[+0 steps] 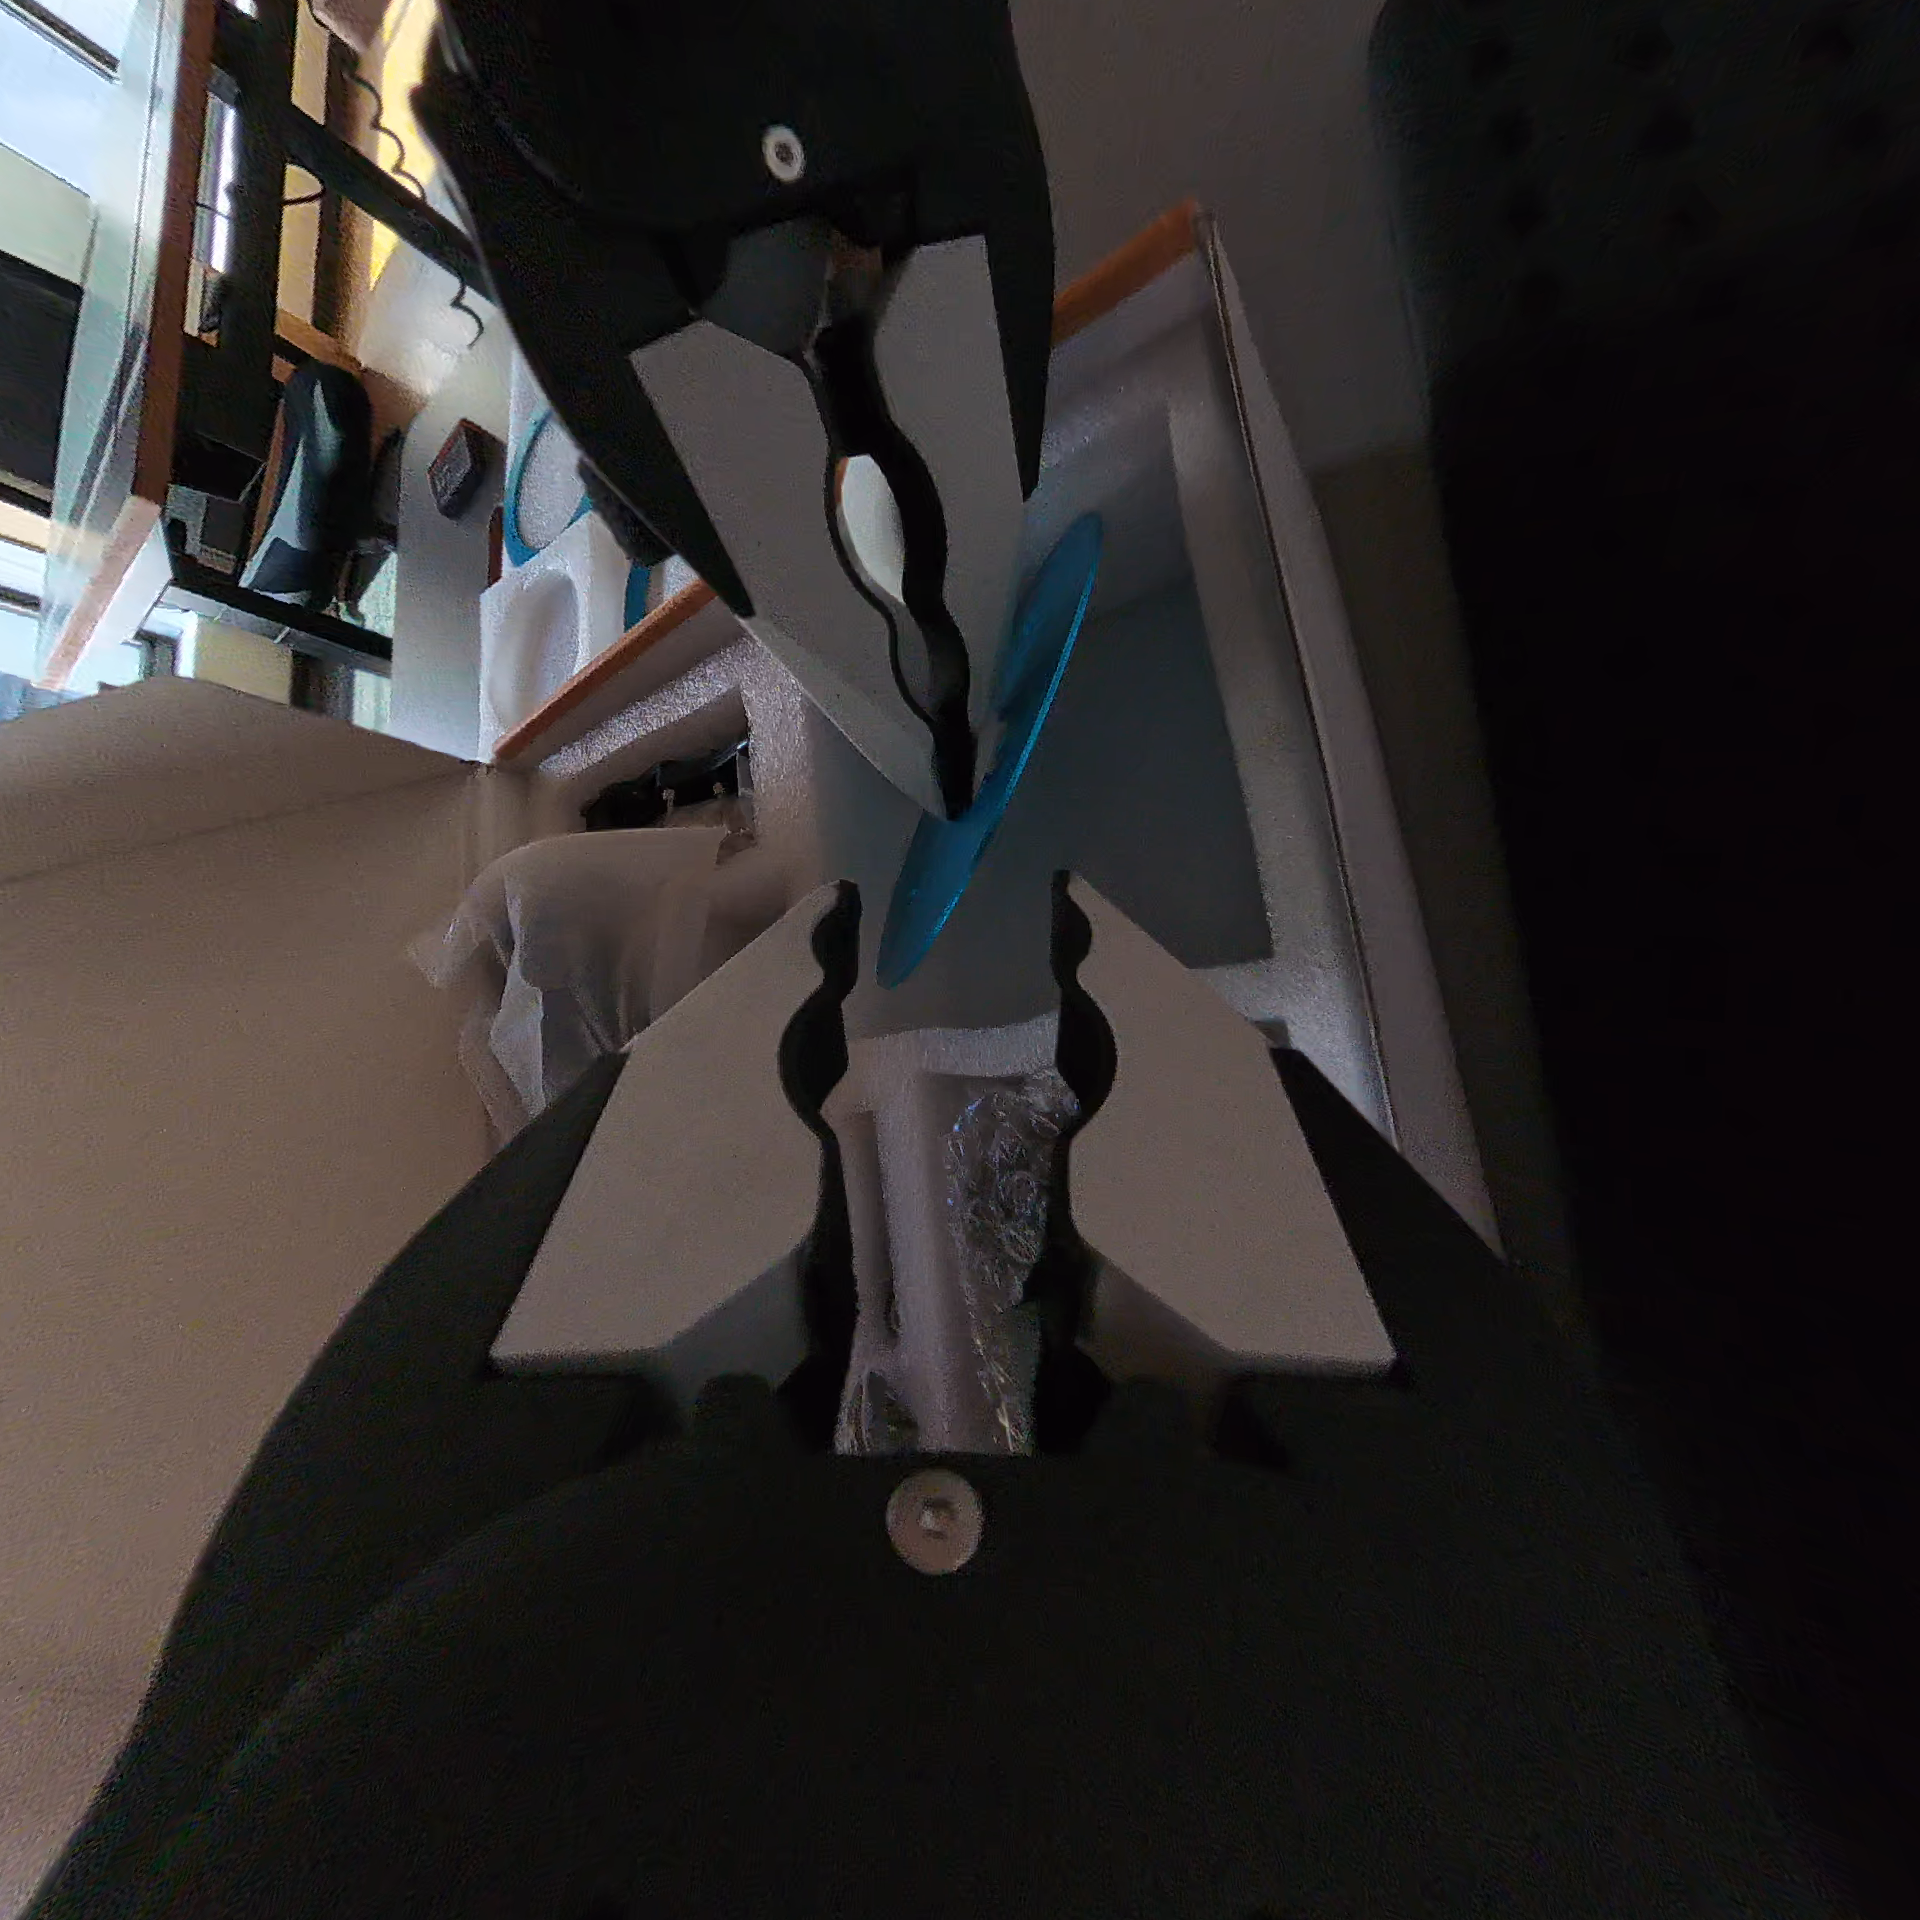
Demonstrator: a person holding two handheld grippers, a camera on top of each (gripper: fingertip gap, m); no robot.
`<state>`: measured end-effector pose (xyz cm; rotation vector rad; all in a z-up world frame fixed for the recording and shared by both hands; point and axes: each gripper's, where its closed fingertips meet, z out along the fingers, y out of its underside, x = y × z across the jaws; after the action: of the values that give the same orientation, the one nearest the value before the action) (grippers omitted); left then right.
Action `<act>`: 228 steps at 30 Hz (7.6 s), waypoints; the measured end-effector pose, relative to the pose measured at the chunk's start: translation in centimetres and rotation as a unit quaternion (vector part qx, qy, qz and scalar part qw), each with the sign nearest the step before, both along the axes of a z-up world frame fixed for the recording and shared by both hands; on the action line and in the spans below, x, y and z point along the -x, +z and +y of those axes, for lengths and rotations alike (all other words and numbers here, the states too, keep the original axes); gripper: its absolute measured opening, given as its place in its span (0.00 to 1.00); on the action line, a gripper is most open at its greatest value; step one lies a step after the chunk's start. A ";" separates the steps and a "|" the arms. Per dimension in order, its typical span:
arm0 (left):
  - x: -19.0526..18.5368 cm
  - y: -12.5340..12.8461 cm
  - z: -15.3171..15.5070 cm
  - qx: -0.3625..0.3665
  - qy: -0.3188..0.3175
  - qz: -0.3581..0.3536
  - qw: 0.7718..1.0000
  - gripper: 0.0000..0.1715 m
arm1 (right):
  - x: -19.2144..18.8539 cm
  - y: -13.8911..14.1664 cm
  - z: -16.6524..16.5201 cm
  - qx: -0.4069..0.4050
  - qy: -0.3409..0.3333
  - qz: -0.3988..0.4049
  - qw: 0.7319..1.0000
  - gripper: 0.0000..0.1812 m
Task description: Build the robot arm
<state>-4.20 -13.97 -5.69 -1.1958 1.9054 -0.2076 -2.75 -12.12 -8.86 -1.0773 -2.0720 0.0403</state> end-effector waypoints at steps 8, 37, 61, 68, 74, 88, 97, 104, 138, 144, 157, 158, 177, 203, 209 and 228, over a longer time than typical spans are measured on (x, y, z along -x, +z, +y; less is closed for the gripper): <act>-2.2 -1.6 1.5 -0.116 -0.015 0.030 0.993 0.03 | -0.4 0.5 0.2 -0.006 -0.016 0.028 0.999 0.01; 4.5 12.8 -3.0 0.120 0.110 -0.241 0.957 0.34 | -22.6 19.4 4.6 -0.362 -0.293 0.067 0.882 0.00; -1.8 12.5 2.4 0.123 0.126 -0.131 0.976 0.31 | -41.8 7.0 13.5 -0.319 -0.514 0.000 0.796 0.00; -21.4 9.1 10.7 0.129 0.052 0.006 0.990 0.26 | -43.4 11.7 11.5 -0.335 -0.571 0.203 0.722 0.00; -32.3 0.0 18.1 0.096 0.039 0.112 0.988 0.28 | -47.4 8.9 8.2 -0.385 -0.620 0.242 0.640 0.00; -36.7 -10.0 23.6 0.126 0.044 0.233 0.963 0.18 | -48.5 8.7 8.3 -0.367 -0.626 0.270 0.632 0.00; -36.7 -9.8 23.1 0.128 0.022 0.260 0.957 0.00 | -46.9 8.1 9.2 -0.352 -0.612 0.258 0.659 0.00; -37.2 -8.1 23.4 0.115 0.026 0.266 0.957 0.00 | -46.6 7.7 9.3 -0.339 -0.610 0.260 0.668 0.00; -38.2 -10.2 23.6 0.219 0.126 0.334 0.908 0.08 | -46.1 6.7 9.7 -0.304 -0.608 0.257 0.687 0.00; -38.4 -9.1 23.3 0.225 0.116 0.329 0.910 0.08 | -46.0 6.7 9.7 -0.304 -0.607 0.255 0.688 0.00; -33.0 -3.8 24.5 0.192 0.172 0.317 0.913 0.08 | -46.1 6.6 9.8 -0.299 -0.608 0.264 0.687 0.00; -31.9 -3.9 24.7 0.194 0.189 0.322 0.907 0.08 | -46.1 6.7 9.7 -0.299 -0.608 0.264 0.687 0.00; -27.0 -8.3 25.4 0.263 0.263 0.295 0.880 0.08 | -44.7 4.6 10.8 -0.256 -0.607 0.245 0.712 0.00; -11.1 17.5 5.2 0.428 0.165 -0.074 0.886 0.13 | -35.5 -3.4 22.7 -0.290 -0.378 -0.100 0.873 0.00; -5.4 18.1 4.1 0.427 0.199 -0.097 0.877 0.14 | -35.2 -5.5 21.8 -0.185 -0.392 -0.124 0.892 0.05; 9.5 15.3 4.3 0.242 0.232 -0.263 0.905 0.37 | -27.1 12.2 5.5 0.003 -0.449 0.446 0.775 0.24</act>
<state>-13.71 -9.62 9.64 -1.6786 1.0843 -0.6955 24.38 -6.59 3.30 -1.5501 -0.6007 0.0627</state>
